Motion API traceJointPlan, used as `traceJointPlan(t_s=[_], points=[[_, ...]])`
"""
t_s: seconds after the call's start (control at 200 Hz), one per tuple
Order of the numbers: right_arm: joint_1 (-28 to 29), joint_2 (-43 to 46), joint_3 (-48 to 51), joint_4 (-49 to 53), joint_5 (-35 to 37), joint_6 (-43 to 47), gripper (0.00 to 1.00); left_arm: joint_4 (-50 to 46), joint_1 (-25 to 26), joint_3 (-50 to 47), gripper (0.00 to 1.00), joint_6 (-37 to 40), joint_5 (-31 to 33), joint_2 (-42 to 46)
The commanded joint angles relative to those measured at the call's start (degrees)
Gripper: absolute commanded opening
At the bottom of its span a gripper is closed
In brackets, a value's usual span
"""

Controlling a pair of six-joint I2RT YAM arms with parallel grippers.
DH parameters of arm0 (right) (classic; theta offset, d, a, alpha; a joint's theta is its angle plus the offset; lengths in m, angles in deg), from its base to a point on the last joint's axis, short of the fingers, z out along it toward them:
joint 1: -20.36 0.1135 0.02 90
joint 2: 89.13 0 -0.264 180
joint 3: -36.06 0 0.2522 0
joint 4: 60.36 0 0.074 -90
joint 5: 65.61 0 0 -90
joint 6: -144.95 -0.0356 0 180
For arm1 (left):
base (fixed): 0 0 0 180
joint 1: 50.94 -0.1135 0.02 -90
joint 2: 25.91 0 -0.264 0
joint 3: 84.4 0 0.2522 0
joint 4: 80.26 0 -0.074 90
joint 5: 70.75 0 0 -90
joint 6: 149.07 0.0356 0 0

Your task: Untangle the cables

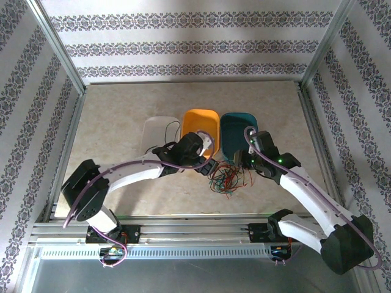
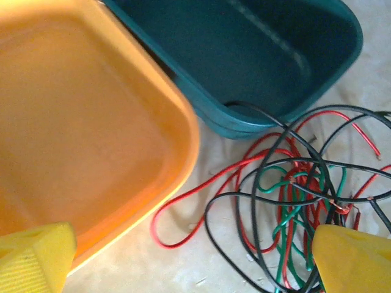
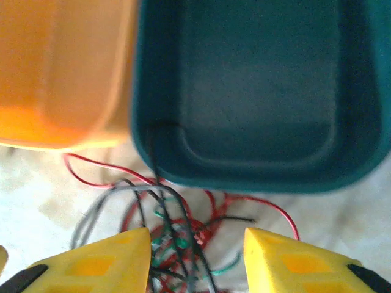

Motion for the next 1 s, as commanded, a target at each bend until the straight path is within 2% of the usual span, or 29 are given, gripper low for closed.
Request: traceJointPlan(t_s=[0.0, 0.175, 0.275, 0.43, 0.61, 0.805, 0.994], points=[[-1.13, -0.20, 2.06, 5.09, -2.39, -2.32, 0.42, 2.03, 1.00, 2.38, 0.99, 1.49, -4.18, -3.24], [-1.66, -0.26, 4.35, 6.14, -4.32, -2.33, 0.31, 2.40, 1.02, 4.62, 1.00, 0.83, -7.00, -7.66], [-2.27, 0.24, 5.53, 5.61, -5.45, -2.18, 0.20, 2.05, 1.03, 5.64, 0.97, 1.18, -9.22, -9.70], [-2.71, 0.16, 4.95, 5.86, -5.24, -1.92, 0.21, 0.00, 1.03, 7.71, 0.88, 1.95, -11.17, -13.11], [-3.49, 2.04, 5.02, 6.04, -4.88, -2.02, 0.21, -2.15, 1.11, 9.18, 0.78, 2.16, -10.24, -14.92], [-4.37, 3.90, 5.04, 6.04, -4.92, -2.12, 0.20, -3.81, 1.19, 10.18, 0.58, 1.78, -9.41, -16.53], [-5.30, 5.19, 4.95, 6.00, -4.37, -2.29, 0.20, -4.57, 1.17, 10.68, 0.26, 1.81, -9.54, -16.95]])
